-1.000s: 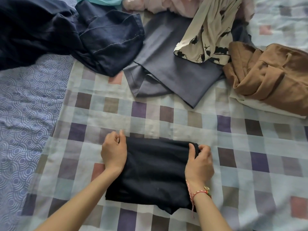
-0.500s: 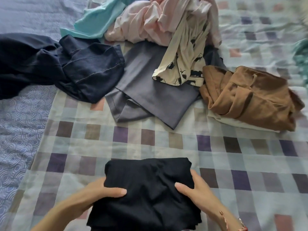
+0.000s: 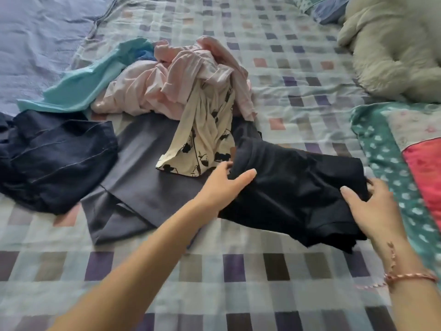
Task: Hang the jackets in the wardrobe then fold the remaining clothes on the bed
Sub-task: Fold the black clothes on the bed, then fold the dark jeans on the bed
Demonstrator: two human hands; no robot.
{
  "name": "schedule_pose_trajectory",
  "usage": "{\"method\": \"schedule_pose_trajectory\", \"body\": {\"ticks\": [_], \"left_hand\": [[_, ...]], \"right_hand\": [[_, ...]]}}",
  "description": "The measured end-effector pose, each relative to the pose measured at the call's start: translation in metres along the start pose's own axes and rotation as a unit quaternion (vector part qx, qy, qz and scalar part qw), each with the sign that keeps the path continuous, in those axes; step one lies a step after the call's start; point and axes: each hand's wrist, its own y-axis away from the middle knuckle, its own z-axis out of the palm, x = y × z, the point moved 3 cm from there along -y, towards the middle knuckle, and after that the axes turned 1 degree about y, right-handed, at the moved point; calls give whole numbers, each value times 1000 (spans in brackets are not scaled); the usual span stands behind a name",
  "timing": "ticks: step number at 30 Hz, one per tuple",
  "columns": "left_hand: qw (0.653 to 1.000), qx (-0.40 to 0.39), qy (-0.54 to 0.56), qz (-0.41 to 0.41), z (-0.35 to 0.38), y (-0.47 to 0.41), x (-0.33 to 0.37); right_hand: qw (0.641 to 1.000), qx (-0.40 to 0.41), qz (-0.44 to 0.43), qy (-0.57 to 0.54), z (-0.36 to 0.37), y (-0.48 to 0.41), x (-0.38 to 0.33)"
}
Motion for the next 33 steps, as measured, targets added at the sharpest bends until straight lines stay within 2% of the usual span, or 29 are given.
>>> {"method": "schedule_pose_trajectory", "body": {"ticks": [1,3,5,7,8,10,12,14,18,23,27,29,31,33], "left_hand": [[999,16,-44,8,11,-13,-5],[984,70,-163,28,22,-29,-24],[956,94,-264,91,19,-28,-42],[896,81,-403,170,16,-34,-63],[862,61,-460,202,12,-35,-75],[826,19,-521,214,2,-35,-99],[822,8,-531,205,-11,-37,-119],[834,25,-510,209,-28,-31,-132],[849,86,-484,196,-60,-13,-143],[861,161,-465,126,-127,8,-153],[860,211,-452,108,-166,14,-153],[852,256,-443,114,-191,15,-155],[839,287,-444,129,-210,11,-154],[818,295,-478,128,-222,-1,-150]], "right_hand": [[997,22,18,70,0,-14,2],[987,41,-36,149,20,-31,-11],[986,-28,-105,129,65,-29,-27],[971,-116,-129,167,120,-25,-22],[960,-124,-137,209,142,-22,-13],[953,-85,-163,242,162,-18,2],[953,-58,-173,242,173,-18,10],[950,-57,-176,251,178,-19,13],[950,-52,-172,257,176,-21,18],[947,-81,-148,274,173,-24,8],[970,-103,-94,198,159,-26,-30],[972,-84,-157,155,162,-13,-73],[957,-92,-247,120,178,5,-116],[945,-143,-285,77,195,19,-142]]}}
